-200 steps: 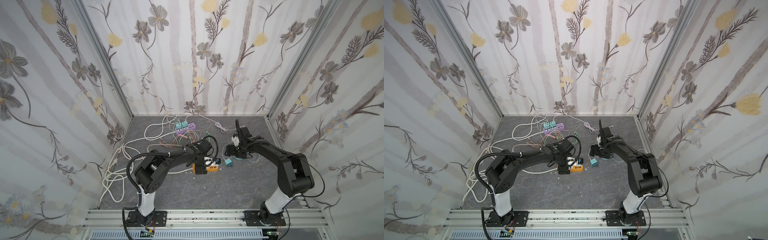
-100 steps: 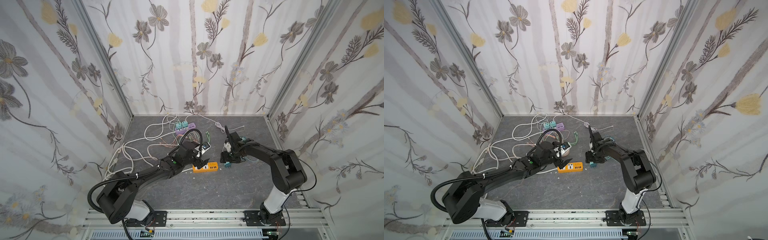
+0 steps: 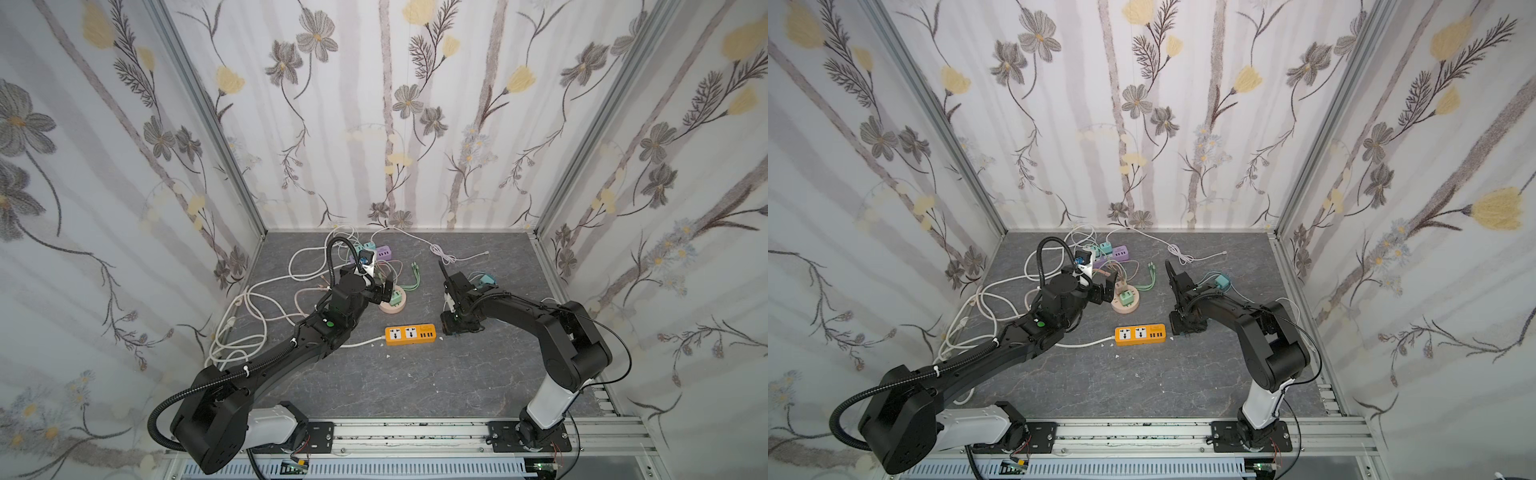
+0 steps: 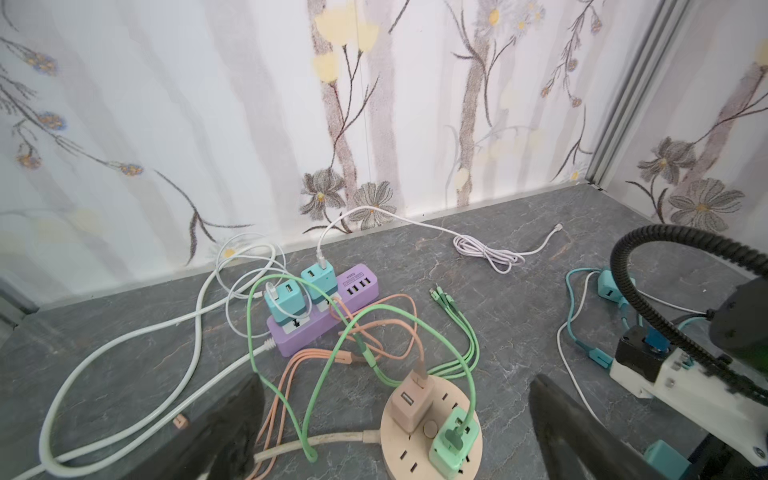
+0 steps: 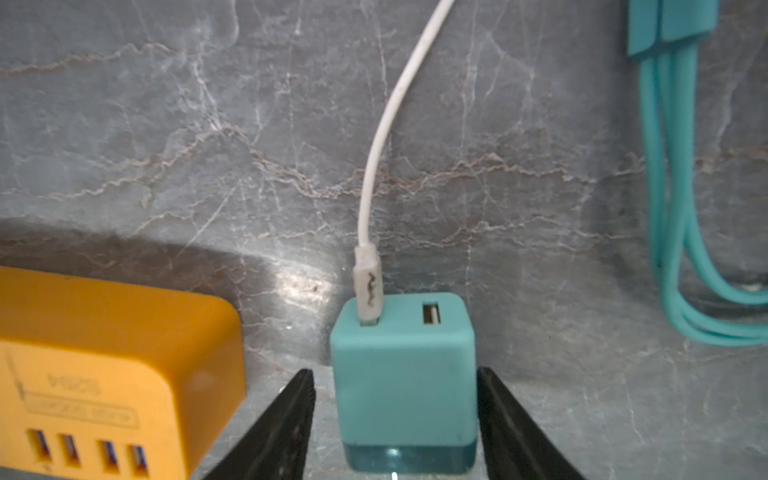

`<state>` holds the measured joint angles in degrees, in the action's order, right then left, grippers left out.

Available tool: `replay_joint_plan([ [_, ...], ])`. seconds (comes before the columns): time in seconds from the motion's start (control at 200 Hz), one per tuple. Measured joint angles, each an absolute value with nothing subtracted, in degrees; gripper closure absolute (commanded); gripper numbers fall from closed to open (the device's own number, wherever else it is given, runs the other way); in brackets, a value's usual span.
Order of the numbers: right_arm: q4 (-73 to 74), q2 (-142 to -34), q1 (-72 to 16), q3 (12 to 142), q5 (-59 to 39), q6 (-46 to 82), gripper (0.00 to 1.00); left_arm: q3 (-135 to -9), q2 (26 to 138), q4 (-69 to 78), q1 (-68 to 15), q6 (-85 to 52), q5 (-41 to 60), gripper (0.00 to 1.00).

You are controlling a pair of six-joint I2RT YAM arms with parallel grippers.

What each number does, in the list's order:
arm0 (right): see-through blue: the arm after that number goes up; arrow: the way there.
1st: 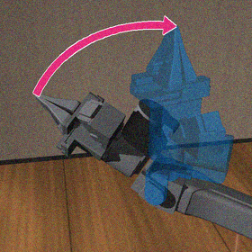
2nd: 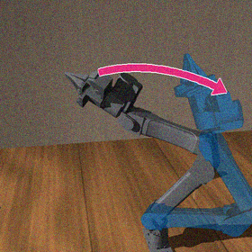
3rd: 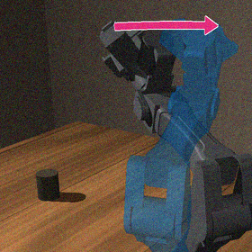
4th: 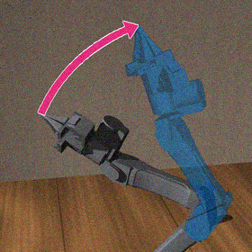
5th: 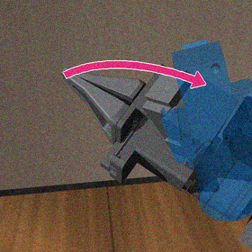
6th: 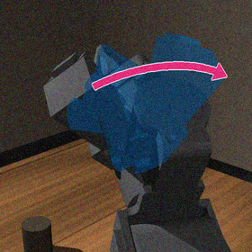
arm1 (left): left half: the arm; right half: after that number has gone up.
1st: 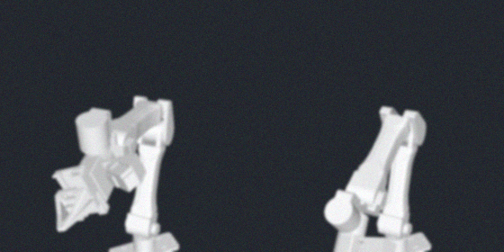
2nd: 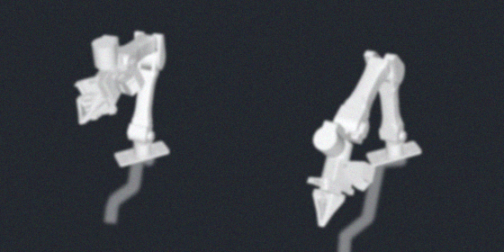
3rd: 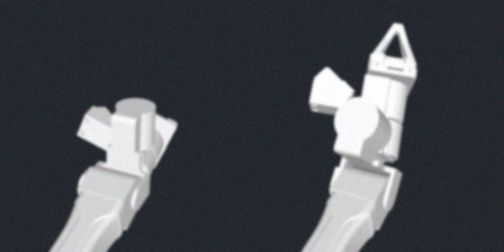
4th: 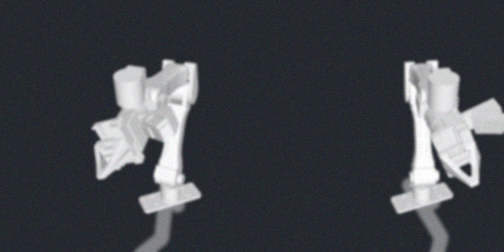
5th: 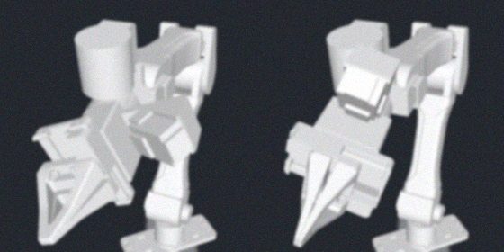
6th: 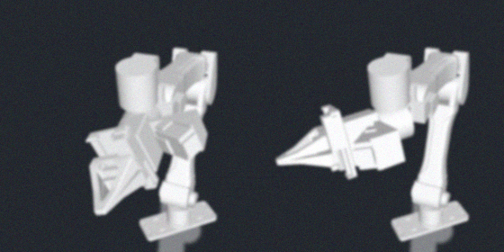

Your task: Insert the plug

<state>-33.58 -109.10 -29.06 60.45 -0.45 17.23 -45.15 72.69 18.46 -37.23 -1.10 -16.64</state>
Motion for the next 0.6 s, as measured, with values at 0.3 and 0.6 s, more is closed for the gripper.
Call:
replay_joint_plan([
  [0.3, -33.4, -109.8, -30.4, 60.0, 2.1, 17.0, 0.55, -46.5, 69.9, 12.2, -36.0, -4.1, -20.3, 0.0],
  [0.6, -28.8, -98.0, -30.6, 54.2, 4.8, 15.6, 0.7, -55.8, 74.6, -2.8, -32.4, -8.8, -21.1, 0.0],
])
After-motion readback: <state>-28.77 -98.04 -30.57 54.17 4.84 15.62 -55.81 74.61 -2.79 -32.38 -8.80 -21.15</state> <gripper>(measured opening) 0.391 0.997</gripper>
